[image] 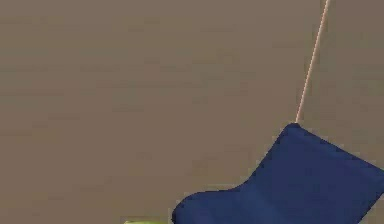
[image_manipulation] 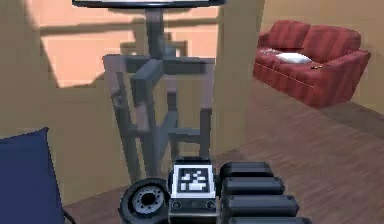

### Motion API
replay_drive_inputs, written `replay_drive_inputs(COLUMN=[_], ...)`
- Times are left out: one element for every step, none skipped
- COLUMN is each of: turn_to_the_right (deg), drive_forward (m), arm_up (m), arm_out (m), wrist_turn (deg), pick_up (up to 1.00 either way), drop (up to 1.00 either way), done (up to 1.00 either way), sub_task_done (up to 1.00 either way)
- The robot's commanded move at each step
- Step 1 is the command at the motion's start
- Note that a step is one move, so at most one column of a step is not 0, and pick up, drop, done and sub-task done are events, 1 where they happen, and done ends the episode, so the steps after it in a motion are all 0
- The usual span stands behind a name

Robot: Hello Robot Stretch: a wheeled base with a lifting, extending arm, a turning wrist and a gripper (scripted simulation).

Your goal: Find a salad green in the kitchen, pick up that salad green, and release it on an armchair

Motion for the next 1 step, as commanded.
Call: replay_drive_inputs(turn_to_the_right=[-45.0], drive_forward=[0.0], arm_up=[0.0], arm_out=[0.0], wrist_turn=[0.0], pick_up=[0.0], drop=[0.0], done=[0.0], sub_task_done=[0.0])
